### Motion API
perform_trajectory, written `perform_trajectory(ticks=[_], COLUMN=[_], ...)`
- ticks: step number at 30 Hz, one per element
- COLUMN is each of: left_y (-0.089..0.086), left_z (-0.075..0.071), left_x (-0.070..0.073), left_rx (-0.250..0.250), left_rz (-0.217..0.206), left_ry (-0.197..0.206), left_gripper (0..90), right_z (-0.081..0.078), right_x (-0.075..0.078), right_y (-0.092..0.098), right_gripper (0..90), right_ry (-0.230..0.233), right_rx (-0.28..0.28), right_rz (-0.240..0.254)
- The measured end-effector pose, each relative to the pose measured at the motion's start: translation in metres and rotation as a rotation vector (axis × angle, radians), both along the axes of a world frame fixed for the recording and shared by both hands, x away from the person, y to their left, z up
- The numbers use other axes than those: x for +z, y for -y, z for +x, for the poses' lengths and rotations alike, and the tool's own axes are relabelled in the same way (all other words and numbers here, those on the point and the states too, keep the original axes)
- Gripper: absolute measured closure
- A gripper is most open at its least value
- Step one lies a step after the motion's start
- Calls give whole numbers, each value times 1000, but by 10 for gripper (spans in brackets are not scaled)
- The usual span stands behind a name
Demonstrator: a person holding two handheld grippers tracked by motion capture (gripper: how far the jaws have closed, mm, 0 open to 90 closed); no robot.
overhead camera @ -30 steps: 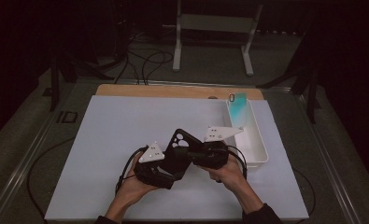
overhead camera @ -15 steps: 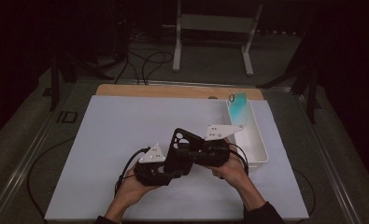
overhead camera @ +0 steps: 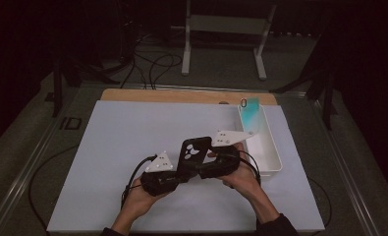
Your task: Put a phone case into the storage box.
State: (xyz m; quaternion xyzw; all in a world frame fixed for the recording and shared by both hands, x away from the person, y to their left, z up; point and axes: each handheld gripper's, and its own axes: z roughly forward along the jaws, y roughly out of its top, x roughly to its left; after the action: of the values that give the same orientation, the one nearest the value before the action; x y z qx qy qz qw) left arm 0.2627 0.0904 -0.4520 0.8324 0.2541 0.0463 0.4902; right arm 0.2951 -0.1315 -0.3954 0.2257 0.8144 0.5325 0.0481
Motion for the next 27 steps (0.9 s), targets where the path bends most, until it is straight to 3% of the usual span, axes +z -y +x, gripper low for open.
perform_trajectory(ticks=[6,16,22,27], left_y=[-5,-10,-9,-9], left_z=[1,3,3,4], left_x=[3,2,0,-1], left_rx=[52,113,135,144], left_rz=[-4,6,18,20], left_ry=[25,28,32,21], left_gripper=[855,854,854,854], right_z=[-1,-3,-5,-10], right_x=[1,0,5,12], right_y=[2,1,-2,-7], right_gripper=[175,94,89,89], right_ry=[10,6,-2,17], right_rx=[-54,-97,-129,-160], right_rz=[11,-8,36,54])
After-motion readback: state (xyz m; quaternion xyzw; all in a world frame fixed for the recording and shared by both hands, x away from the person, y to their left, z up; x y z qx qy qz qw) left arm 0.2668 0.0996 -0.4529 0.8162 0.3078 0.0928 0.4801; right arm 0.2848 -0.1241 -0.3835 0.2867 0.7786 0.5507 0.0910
